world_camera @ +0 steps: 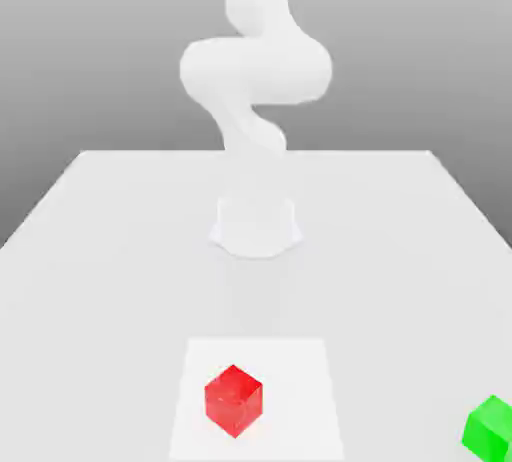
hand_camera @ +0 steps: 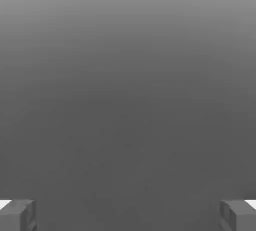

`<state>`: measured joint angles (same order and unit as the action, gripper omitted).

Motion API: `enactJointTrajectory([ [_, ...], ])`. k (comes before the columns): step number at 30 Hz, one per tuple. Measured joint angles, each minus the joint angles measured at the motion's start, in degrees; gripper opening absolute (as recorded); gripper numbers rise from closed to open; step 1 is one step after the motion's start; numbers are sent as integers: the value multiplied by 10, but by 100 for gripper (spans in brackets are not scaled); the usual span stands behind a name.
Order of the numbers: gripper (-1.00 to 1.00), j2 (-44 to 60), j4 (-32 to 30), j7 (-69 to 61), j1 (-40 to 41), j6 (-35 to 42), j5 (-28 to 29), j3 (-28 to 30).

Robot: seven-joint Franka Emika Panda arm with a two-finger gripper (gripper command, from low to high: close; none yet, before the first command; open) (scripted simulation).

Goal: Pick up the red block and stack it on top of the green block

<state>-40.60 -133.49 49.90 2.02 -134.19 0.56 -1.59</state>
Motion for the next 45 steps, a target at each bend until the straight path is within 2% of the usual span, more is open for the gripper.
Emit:
enactJointTrajectory([
  [15, 0, 316, -103, 250, 89, -145, 41, -62],
  [22, 0, 459, -150, 340, 97, -212, 25, -61],
  [28, 0, 582, -141, 375, 77, -309, 52, -35],
  [29, -100, 593, -140, 377, 74, -318, 55, -31],
  [35, -100, 598, -139, 380, 73, -324, 58, -30],
  [41, -100, 499, -154, 354, 87, -241, 24, -51],
  [45, -100, 508, -97, 294, 46, -187, 42, -105],
])
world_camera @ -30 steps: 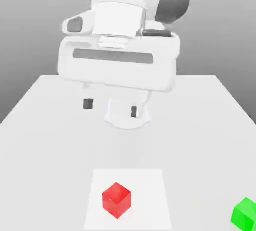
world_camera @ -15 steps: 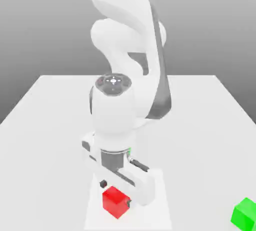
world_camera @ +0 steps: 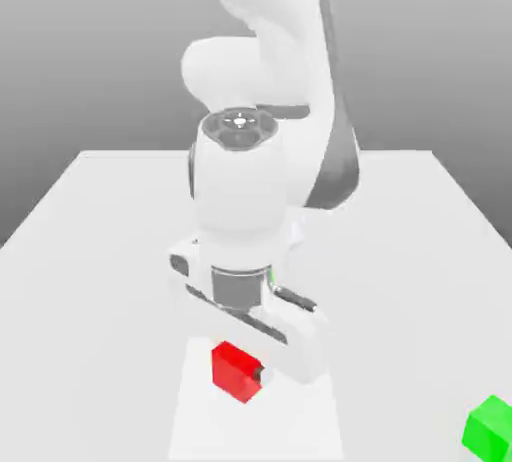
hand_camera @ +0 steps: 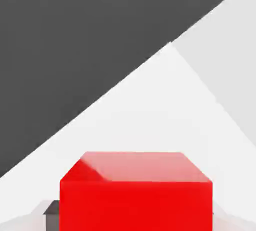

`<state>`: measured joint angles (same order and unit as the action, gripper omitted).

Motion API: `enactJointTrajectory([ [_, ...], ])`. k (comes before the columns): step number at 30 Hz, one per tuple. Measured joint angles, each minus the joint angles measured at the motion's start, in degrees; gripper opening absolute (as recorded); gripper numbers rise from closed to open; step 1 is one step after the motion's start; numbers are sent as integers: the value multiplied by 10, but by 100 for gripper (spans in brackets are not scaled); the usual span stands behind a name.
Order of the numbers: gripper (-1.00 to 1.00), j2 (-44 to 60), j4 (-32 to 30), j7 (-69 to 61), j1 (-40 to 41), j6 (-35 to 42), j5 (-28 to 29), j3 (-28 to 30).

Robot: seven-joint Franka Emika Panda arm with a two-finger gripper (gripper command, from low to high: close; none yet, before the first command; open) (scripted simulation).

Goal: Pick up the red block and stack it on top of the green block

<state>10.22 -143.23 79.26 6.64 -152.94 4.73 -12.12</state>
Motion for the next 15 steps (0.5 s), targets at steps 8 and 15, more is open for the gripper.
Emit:
enactJointTrajectory([
  [8, -100, 72, 136, -118, -109, 78, 68, -106],
  [15, 100, 151, 165, -104, -155, 34, 124, -85],
])
